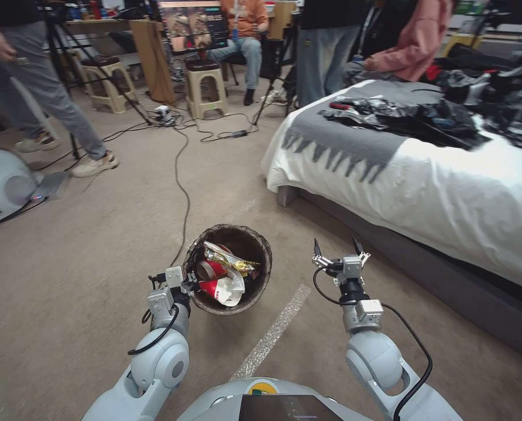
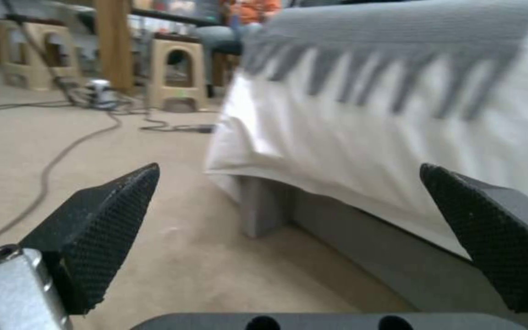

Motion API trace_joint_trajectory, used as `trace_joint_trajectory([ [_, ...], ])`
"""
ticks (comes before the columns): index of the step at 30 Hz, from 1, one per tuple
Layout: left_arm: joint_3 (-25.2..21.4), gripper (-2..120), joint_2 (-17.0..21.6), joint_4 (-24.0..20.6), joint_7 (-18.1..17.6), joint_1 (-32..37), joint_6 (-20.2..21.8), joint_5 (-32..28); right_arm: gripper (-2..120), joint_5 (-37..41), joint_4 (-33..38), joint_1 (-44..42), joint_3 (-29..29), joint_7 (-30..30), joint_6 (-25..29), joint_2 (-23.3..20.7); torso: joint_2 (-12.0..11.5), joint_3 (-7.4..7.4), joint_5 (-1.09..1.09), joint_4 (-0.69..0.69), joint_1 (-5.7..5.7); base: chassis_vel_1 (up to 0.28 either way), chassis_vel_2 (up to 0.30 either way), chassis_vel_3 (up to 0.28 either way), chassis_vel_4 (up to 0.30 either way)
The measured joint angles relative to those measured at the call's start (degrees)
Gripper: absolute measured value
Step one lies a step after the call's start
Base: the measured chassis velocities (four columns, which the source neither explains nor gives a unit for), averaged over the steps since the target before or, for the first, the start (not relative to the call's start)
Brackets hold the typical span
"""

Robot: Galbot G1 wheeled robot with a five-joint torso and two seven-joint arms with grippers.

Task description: Pick up the trash bin, then pick up the garbage from the floor and place it into the trash bin.

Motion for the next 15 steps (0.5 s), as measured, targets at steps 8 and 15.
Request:
trace_joint_trajectory([
  [8, 0.0, 0, 0.0, 0.1, 0.0, -0.2, 0.0, 0.0, 100, 0.0, 0.0, 0.0, 0.0, 0.1, 0.0, 0.0, 0.0, 0.0, 0.0, 0.0, 0.0, 0.129, 0.132, 0.127, 0.13],
  [15, -0.1, 0, 0.0, 0.3, 0.1, -0.4, 0.0, 0.0, 100, 0.0, 0.0, 0.2, -0.1, 0.1, 0.0, 0.0, 0.0, 0.0, 0.0, -0.01, 0.0, 0.126, 0.145, 0.125, 0.118],
])
